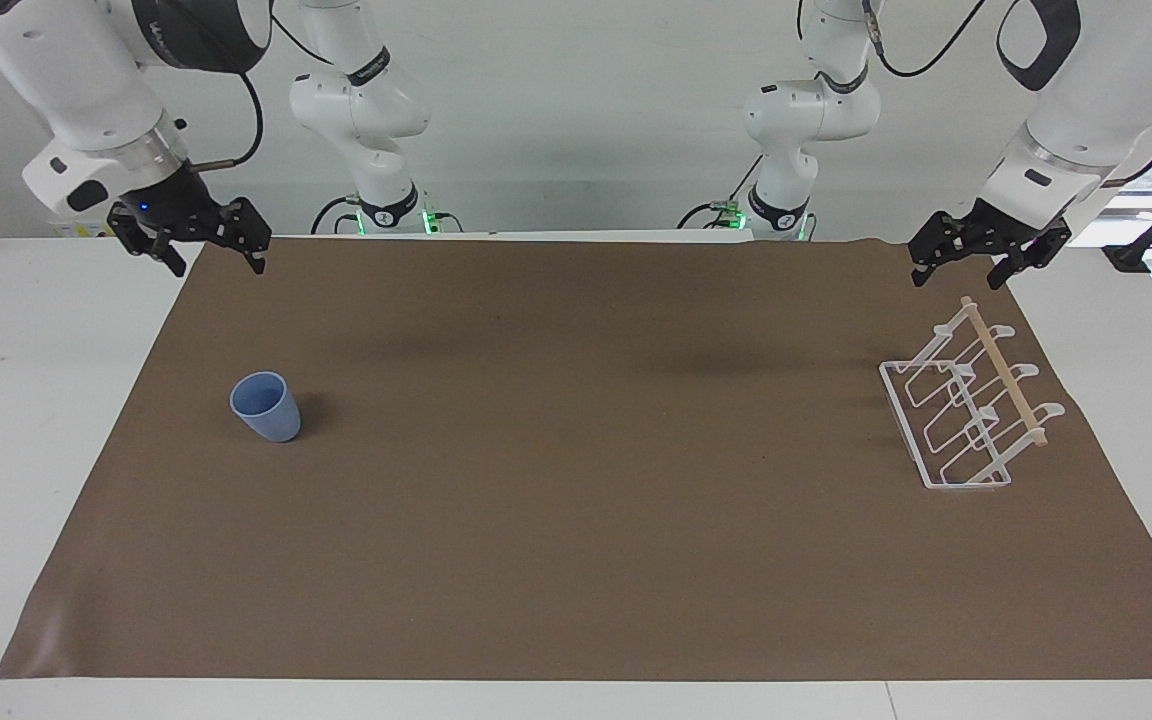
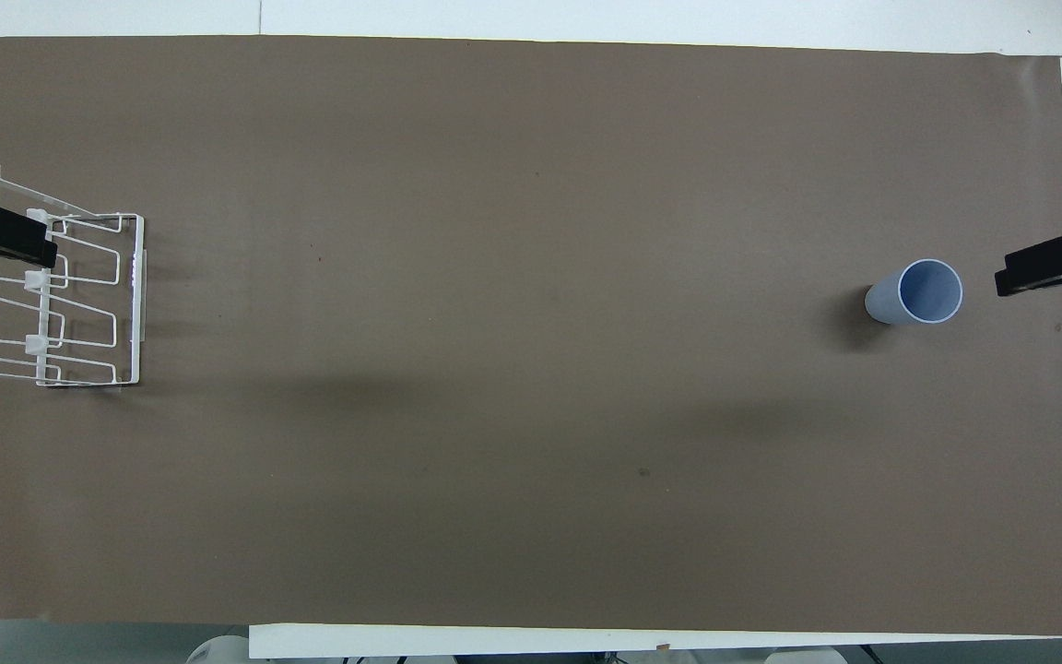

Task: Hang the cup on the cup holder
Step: 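Move the right gripper toward the light blue cup, then grasp the light blue cup rim with the right gripper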

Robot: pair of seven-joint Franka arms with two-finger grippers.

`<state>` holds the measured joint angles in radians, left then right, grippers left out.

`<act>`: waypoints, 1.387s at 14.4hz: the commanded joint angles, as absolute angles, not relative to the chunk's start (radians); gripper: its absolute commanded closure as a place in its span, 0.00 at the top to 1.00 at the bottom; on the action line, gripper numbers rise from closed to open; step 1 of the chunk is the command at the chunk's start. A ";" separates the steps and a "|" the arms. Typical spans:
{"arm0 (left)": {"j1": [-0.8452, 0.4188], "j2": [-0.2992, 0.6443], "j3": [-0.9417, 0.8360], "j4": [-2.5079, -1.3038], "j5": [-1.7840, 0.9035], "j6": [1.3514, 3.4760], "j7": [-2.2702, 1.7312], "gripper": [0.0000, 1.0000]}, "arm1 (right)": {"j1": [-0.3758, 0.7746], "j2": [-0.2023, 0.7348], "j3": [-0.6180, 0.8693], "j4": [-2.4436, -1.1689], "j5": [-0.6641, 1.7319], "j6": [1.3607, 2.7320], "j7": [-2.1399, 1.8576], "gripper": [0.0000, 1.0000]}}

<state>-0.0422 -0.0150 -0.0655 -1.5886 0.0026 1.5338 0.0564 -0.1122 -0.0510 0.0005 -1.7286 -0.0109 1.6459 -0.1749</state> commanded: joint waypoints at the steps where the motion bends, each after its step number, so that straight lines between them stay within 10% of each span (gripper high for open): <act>1: -0.038 -0.028 -0.063 -1.589 -0.006 1.516 0.052 1.00 | -0.166 -0.034 -0.002 -1.890 0.005 1.842 -0.261 1.00; 6: -0.040 -0.028 -0.063 -1.589 -0.006 1.514 0.052 1.00 | -0.212 0.144 0.000 -1.908 0.020 1.988 -0.322 1.00; 15: -0.046 -0.029 -0.063 -1.601 -0.006 1.516 0.041 1.00 | -0.241 0.184 0.000 -2.002 0.020 2.109 -0.445 0.85; 20: -0.051 -0.038 -0.063 -1.612 -0.006 1.516 0.035 1.00 | -0.229 0.186 0.000 -2.026 0.020 2.137 -0.439 0.32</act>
<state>-0.0439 -0.0151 -0.0673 -1.5903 0.0026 1.5277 0.0472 -0.2245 0.1910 -0.0046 -2.0081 0.0000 2.1159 -0.4161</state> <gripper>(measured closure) 0.000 0.344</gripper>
